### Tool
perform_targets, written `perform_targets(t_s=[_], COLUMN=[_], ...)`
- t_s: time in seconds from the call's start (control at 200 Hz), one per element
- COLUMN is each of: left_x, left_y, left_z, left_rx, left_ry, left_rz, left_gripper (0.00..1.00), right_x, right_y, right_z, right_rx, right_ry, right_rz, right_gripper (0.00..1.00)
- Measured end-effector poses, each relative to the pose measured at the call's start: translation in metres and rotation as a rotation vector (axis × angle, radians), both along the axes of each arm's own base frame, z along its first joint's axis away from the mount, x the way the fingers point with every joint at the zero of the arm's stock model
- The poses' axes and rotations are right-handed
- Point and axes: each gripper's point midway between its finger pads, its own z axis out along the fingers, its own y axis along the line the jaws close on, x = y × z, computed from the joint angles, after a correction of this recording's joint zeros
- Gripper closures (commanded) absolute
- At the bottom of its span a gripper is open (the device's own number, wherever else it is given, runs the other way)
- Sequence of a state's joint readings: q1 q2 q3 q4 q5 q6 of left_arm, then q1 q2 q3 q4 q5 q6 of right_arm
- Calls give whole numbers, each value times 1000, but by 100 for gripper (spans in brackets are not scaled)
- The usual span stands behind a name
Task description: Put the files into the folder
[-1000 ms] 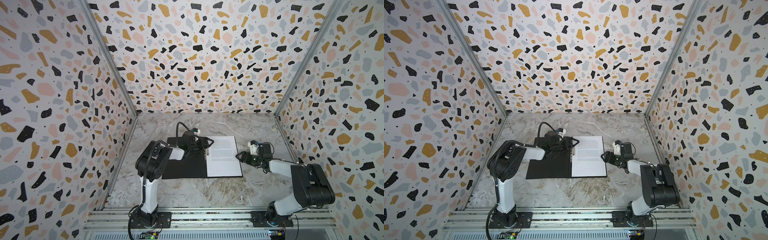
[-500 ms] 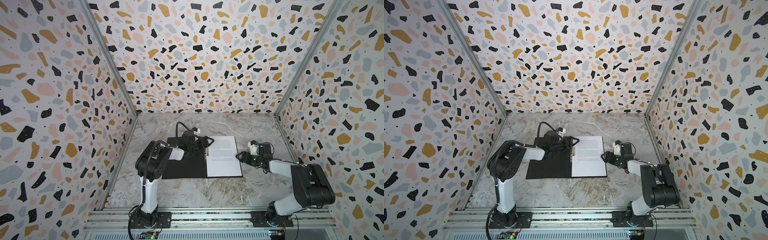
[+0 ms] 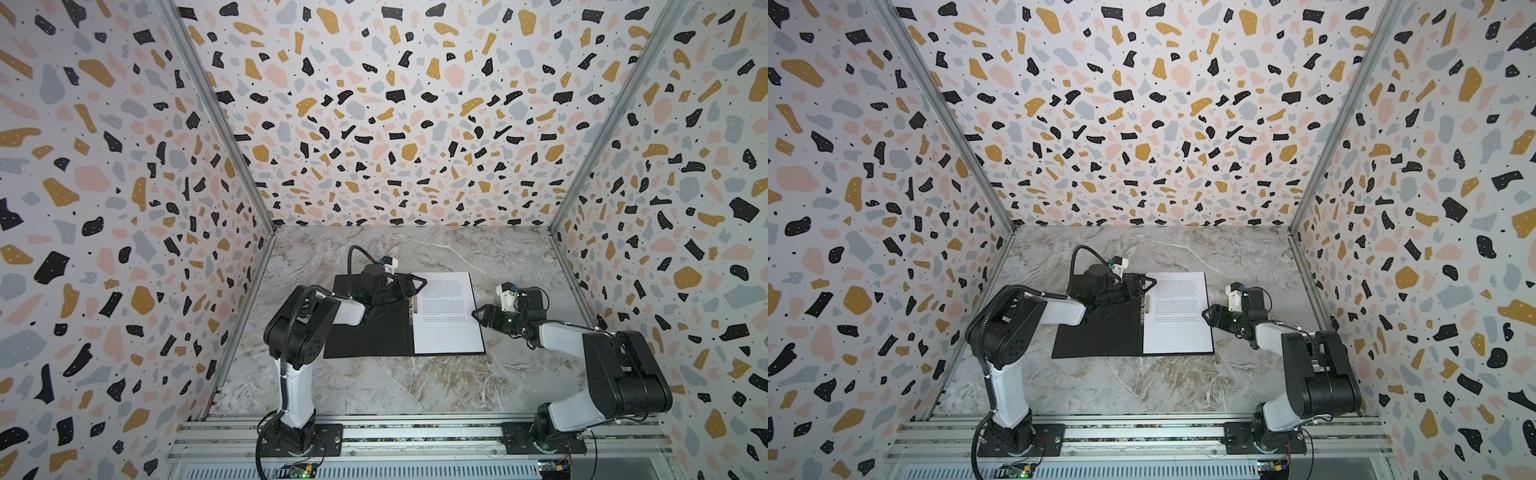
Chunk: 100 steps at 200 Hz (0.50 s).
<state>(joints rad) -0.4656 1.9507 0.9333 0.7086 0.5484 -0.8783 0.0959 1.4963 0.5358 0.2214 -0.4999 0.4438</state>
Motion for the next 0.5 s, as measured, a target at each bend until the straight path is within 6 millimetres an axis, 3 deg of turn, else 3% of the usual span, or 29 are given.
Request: perform_targets(t_s=[0.37, 0.501], left_x=[-10, -19], left_y=[3, 6], left_z=[2, 11], left_rx=[-29, -45], left_ry=[14, 0], left_rz=[-3, -2], left_gripper=[0, 0], right_x=[-2, -3], right_y=[0, 0], right_z=[0, 0], right_rx=[0, 0], right_ry=[0, 0], right_rz=[0, -1], right_gripper=[27, 27])
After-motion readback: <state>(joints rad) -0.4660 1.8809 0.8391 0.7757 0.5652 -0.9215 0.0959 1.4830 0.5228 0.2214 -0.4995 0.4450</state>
